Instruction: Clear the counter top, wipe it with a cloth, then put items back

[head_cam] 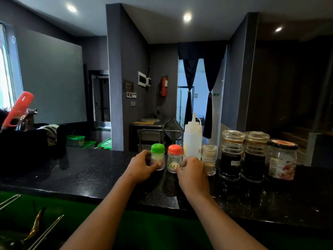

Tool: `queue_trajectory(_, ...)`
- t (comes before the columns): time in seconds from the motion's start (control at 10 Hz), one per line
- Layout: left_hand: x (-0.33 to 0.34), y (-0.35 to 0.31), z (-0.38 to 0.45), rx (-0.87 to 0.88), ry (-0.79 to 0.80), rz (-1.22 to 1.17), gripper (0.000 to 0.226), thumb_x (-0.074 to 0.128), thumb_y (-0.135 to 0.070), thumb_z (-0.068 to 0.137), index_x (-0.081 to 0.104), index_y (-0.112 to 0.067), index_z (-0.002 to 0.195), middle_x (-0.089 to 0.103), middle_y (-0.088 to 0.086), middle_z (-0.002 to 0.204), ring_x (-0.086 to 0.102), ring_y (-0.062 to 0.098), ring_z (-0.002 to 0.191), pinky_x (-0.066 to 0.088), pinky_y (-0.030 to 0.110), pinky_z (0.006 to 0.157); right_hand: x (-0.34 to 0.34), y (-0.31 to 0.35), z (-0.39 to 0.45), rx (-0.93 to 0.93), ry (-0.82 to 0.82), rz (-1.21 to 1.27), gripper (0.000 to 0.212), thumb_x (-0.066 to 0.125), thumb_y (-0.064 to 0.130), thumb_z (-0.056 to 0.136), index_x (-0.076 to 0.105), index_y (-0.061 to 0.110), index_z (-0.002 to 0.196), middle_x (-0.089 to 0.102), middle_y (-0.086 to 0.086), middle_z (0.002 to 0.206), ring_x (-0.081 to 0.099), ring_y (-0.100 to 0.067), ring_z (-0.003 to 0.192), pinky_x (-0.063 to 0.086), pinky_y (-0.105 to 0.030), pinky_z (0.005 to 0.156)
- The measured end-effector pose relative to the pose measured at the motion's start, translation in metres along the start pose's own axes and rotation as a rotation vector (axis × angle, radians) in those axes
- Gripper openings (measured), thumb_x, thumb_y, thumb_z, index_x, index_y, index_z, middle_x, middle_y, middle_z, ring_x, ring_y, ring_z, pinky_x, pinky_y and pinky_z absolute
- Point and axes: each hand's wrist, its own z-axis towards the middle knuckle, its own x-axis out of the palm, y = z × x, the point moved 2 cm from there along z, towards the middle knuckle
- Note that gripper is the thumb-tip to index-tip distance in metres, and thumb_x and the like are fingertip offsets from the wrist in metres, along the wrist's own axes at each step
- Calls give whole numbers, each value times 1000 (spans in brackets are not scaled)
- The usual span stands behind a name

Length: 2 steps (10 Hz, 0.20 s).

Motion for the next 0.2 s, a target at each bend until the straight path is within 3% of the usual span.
queue_trajectory(0.2,-2,4,-8,-67,-9,3,58,77,-27,81,48,-14,130,61,3,123,57,11,104,45,24,86,-9,-3,-4,38,62,137,15,75,22,82,63,13,84,65,-3,91,64,-18,83,50,-26,64)
